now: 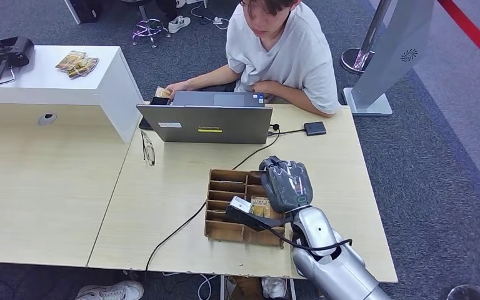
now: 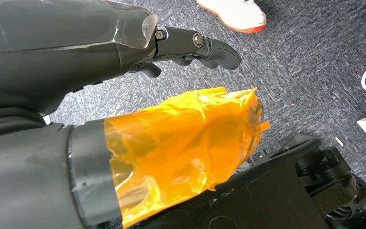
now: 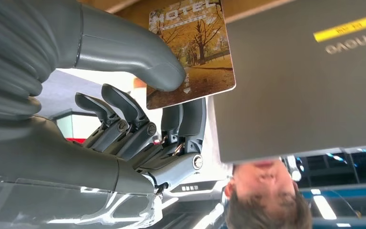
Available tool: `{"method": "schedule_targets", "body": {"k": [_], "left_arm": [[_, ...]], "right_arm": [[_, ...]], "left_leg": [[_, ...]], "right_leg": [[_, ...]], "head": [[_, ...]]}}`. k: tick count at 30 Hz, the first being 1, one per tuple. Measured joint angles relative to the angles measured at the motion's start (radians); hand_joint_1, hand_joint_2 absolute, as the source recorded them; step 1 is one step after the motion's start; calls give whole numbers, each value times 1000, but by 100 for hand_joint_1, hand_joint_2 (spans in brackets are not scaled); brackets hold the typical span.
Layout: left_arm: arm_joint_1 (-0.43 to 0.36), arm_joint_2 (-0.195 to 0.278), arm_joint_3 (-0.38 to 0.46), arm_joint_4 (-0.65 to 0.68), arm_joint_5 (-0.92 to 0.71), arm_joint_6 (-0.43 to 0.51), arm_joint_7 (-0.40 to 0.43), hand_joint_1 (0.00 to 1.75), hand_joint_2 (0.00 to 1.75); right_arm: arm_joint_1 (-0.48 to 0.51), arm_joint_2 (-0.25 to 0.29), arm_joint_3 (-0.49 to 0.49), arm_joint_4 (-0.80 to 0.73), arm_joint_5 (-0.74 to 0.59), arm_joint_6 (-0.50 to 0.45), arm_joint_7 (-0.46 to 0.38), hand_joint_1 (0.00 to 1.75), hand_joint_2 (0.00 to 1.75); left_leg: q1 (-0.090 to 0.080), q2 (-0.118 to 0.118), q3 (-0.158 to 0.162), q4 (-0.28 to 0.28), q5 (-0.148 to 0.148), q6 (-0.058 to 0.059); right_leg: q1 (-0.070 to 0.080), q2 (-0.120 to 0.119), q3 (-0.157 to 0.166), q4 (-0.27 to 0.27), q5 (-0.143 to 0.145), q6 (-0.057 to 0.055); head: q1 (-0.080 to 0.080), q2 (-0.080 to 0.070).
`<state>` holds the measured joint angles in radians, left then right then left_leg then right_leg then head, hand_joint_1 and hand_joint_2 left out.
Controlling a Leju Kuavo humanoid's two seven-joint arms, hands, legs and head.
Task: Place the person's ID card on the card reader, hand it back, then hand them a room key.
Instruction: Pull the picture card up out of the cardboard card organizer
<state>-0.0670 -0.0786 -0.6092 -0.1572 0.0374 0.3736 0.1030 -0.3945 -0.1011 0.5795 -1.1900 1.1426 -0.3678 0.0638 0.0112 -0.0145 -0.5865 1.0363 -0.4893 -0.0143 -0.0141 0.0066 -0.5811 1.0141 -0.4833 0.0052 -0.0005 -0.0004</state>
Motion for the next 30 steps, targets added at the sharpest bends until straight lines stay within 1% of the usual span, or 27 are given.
{"method": "schedule_targets", "body": {"k": [18, 30], "left_arm": [[0, 0, 1, 0, 13, 4, 0, 0, 0], [1, 0, 5, 0, 24, 9, 0, 0, 0]], "right_arm": [[25, 0, 0, -184, 7, -29, -22, 175, 175], [47, 0, 12, -293, -3, -56, -52, 175, 175]], "left_leg": [[0, 0, 0, 0, 0, 0], [0, 0, 0, 0, 0, 0]], "right_leg": [[0, 0, 0, 0, 0, 0], [0, 0, 0, 0, 0, 0]], "head": [[0, 0], [0, 0]]}}
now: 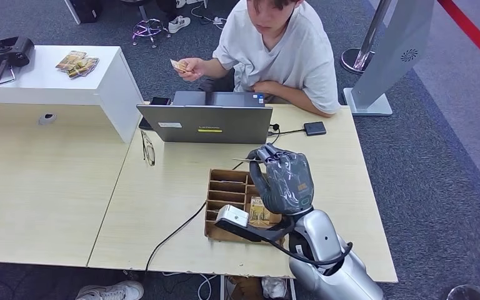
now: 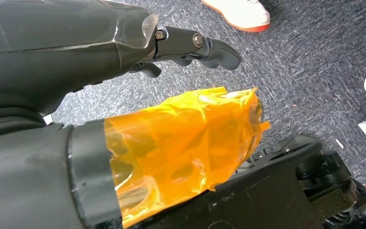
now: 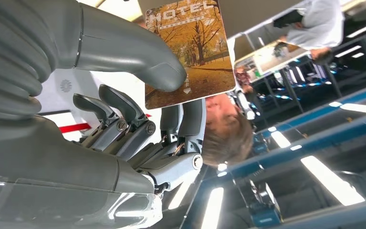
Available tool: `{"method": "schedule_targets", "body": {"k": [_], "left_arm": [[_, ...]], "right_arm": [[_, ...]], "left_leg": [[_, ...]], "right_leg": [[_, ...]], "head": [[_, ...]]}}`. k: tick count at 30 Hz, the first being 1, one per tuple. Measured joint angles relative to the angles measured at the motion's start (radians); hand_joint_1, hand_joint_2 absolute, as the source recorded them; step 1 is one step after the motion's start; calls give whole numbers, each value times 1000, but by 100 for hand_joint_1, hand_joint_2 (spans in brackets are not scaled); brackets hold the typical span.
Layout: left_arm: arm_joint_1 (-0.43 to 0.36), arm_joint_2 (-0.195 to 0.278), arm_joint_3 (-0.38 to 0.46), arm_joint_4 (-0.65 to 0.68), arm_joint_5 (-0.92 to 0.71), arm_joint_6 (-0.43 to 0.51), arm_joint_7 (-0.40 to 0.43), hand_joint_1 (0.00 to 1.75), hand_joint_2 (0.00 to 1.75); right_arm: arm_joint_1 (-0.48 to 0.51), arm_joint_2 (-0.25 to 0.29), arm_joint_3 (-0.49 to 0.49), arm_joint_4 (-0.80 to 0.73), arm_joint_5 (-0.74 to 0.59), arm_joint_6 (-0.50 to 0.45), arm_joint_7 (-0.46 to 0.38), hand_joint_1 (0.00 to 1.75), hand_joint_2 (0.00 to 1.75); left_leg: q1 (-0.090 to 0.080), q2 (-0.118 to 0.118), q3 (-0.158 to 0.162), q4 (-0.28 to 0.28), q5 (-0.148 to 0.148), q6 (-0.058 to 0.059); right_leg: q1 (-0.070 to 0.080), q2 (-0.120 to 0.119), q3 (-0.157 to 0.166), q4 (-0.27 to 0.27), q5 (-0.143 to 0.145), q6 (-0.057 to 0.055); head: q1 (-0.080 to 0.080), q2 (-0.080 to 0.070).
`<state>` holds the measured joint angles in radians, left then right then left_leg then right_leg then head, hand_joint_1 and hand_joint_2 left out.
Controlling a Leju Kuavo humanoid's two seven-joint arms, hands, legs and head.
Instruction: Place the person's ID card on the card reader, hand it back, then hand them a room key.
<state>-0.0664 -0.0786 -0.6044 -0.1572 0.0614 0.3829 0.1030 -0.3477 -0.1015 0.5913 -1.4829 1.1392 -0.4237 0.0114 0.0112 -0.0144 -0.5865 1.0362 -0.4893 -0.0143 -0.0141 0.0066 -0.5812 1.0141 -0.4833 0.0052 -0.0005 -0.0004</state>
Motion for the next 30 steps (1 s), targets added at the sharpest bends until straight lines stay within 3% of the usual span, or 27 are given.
{"method": "schedule_targets", "body": {"k": [4, 16, 30], "left_arm": [[0, 0, 4, 0, 4, 4, 0, 0, 0], [0, -3, 13, 0, 21, 10, -3, 0, 0], [1, -3, 27, 0, 26, 15, -3, 0, 0]], "right_arm": [[6, -1, 11, -35, -31, -1, -20, 175, 175], [27, -4, 47, -145, -289, 40, -140, 175, 175], [41, -12, 65, -192, -319, 42, -158, 175, 175]], "left_leg": [[0, 0, 0, 0, 0, 0], [0, 0, 0, 0, 0, 0], [0, 0, 0, 0, 0, 0]], "right_leg": [[0, 0, 0, 0, 0, 0], [0, 0, 0, 0, 0, 0], [0, 0, 0, 0, 0, 0]], "head": [[0, 0], [0, 0], [0, 0]]}}
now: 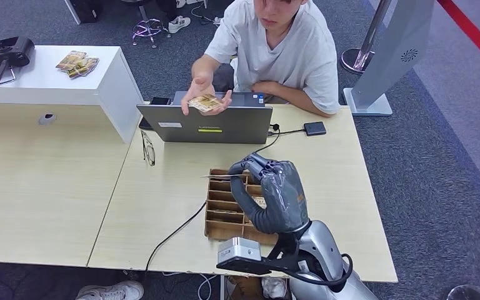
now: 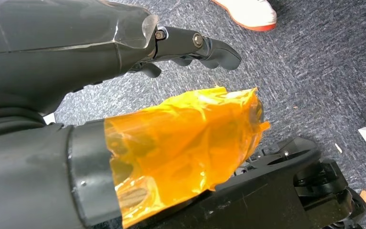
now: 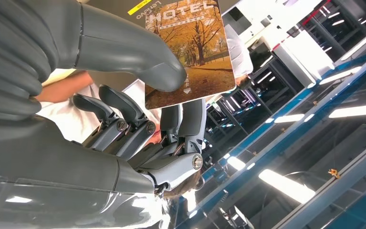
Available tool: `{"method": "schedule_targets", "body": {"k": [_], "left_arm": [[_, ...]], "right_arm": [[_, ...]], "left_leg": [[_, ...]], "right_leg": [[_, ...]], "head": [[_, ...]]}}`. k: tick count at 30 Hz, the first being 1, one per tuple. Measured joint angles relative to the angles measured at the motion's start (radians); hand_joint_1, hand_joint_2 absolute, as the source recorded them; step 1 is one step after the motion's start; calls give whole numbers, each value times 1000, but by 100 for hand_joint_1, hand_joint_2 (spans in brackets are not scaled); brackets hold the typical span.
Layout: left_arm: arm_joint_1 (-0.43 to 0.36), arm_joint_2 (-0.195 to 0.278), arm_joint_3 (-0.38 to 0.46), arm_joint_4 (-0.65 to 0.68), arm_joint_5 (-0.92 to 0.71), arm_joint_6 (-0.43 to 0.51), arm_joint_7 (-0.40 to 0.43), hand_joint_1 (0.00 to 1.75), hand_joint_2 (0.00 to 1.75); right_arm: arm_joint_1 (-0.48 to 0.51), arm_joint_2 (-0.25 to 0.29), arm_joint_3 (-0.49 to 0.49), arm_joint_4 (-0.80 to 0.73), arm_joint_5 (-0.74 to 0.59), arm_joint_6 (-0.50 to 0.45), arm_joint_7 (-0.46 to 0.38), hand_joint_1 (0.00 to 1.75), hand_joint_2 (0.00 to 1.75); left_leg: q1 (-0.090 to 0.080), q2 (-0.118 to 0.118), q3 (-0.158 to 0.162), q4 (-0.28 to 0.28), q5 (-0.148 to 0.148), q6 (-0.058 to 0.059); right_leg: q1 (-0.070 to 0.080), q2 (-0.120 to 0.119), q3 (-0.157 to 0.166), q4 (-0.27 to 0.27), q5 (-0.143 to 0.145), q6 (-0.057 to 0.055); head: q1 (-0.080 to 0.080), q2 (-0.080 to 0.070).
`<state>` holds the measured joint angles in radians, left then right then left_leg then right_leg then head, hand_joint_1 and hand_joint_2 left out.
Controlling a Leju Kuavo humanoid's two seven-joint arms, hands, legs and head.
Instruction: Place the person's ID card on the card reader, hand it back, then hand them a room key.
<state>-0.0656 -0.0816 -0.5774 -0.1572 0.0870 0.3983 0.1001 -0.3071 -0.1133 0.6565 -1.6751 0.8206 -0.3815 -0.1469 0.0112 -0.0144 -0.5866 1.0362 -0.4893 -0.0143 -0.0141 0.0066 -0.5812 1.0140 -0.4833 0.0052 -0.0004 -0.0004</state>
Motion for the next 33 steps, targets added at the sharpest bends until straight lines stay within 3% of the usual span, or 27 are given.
{"method": "schedule_targets", "body": {"k": [16, 33], "left_arm": [[0, 0, 2, 0, -18, -3, 0, 0, 0], [-1, 0, -1, 0, -47, -18, 0, 0, 0]], "right_arm": [[-35, 3, 2, 33, -8, 13, 22, 175, 175], [-155, 51, -1, 137, 51, 52, 87, 175, 175]], "left_leg": [[0, 0, 0, 0, 0, 0], [0, 0, 0, 0, 0, 0]], "right_leg": [[0, 0, 0, 0, 0, 0], [0, 0, 0, 0, 0, 0]], "head": [[0, 0], [0, 0]]}}
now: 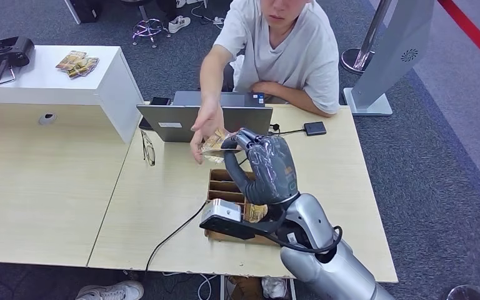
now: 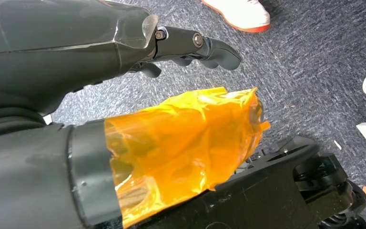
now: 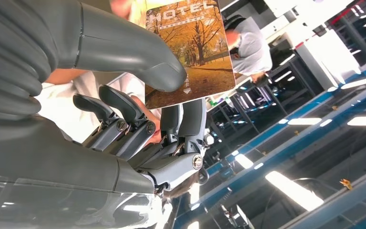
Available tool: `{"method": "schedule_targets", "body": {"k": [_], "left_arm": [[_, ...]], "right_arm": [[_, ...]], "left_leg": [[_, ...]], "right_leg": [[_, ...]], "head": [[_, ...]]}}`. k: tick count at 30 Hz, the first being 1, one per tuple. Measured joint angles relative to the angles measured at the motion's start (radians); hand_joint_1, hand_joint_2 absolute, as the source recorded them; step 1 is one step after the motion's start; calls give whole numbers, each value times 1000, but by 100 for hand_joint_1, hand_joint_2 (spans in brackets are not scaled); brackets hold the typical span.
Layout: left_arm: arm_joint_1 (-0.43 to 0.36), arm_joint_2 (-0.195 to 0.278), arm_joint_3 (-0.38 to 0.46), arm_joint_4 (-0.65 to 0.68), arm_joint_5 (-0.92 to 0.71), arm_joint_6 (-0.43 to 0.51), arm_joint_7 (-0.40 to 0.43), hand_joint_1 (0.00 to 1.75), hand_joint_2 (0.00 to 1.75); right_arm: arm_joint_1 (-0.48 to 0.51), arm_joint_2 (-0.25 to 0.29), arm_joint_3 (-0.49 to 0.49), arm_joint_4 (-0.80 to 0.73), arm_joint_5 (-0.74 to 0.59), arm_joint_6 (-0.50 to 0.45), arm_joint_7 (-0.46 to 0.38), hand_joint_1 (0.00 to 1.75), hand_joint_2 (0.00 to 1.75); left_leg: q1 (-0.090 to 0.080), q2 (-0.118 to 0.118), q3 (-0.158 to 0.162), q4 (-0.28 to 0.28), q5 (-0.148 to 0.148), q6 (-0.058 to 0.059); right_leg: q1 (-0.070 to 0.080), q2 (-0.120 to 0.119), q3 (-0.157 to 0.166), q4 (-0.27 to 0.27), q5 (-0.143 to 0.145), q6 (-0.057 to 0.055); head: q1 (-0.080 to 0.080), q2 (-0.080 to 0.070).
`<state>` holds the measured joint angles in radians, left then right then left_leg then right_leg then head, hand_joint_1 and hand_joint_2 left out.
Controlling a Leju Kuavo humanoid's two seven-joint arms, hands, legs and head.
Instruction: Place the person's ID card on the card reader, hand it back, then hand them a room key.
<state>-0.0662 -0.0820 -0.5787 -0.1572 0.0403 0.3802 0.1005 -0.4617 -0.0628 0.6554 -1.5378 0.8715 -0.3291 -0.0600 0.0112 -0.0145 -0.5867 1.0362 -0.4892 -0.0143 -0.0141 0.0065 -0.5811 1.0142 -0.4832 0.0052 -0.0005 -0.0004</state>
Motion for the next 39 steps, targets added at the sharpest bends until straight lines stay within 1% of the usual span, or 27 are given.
{"method": "schedule_targets", "body": {"k": [10, 15, 17, 18, 20, 21, 22, 35, 39], "left_arm": [[-3, 0, -15, 0, -17, -11, 15, 0, 0], [-7, 0, -23, 0, -23, -14, 18, 0, 0], [-7, 0, -24, 0, -26, -15, 18, 0, 0], [-8, 0, -25, 0, -26, -15, 18, 0, 0], [-8, 0, -27, 0, -27, -15, 18, 0, 0], [-8, 0, -28, 0, -27, -15, 18, 0, 0], [-8, 0, -29, 0, -27, -15, 18, 0, 0], [-8, 0, -30, 0, -27, -13, 18, 0, 0], [-8, 0, -30, 0, -24, -12, 18, 0, 0]], "right_arm": [[-83, 32, 0, 92, 50, 33, 52, 175, 175], [-109, 46, 0, 138, 79, 35, 71, 175, 175], [-115, 51, 0, 156, 91, 36, 76, 170, 175], [-117, 53, 0, 164, 95, 36, 78, 144, 175], [-120, 57, 0, 180, 101, 38, 81, 58, 175], [-122, 59, 1, 188, 103, 39, 84, 18, 175], [-124, 60, 1, 196, 105, 41, 87, 0, 175], [-132, 67, 2, 234, 119, 49, 99, 0, 175], [-130, 67, 2, 233, 117, 42, 95, 0, 0]], "left_leg": [[0, 0, 0, 0, 0, 0], [0, 0, 0, 0, 1, 0], [0, 0, 0, 0, 1, 0], [0, 0, 0, 0, 1, 0], [0, 0, 0, 0, 1, 0], [0, 0, 0, 0, 1, 0], [0, 0, 0, 0, 1, 0], [0, 0, 0, 0, 1, 0], [0, 0, 0, 0, 1, 0]], "right_leg": [[0, 0, 0, 0, 0, 0], [0, 0, 0, 0, 0, 0], [0, 0, 0, 0, 0, 0], [0, 0, 0, 0, 0, 0], [0, 0, 0, 0, 0, 0], [0, 0, 0, 0, 0, 0], [0, 0, 0, 0, 0, 0], [0, 0, 0, 0, 0, 0], [0, 0, 0, 0, 0, 0]], "head": [[0, 0], [0, 0], [0, 0], [0, 0], [0, 0], [0, 0], [0, 0], [0, 0], [0, 0]]}}
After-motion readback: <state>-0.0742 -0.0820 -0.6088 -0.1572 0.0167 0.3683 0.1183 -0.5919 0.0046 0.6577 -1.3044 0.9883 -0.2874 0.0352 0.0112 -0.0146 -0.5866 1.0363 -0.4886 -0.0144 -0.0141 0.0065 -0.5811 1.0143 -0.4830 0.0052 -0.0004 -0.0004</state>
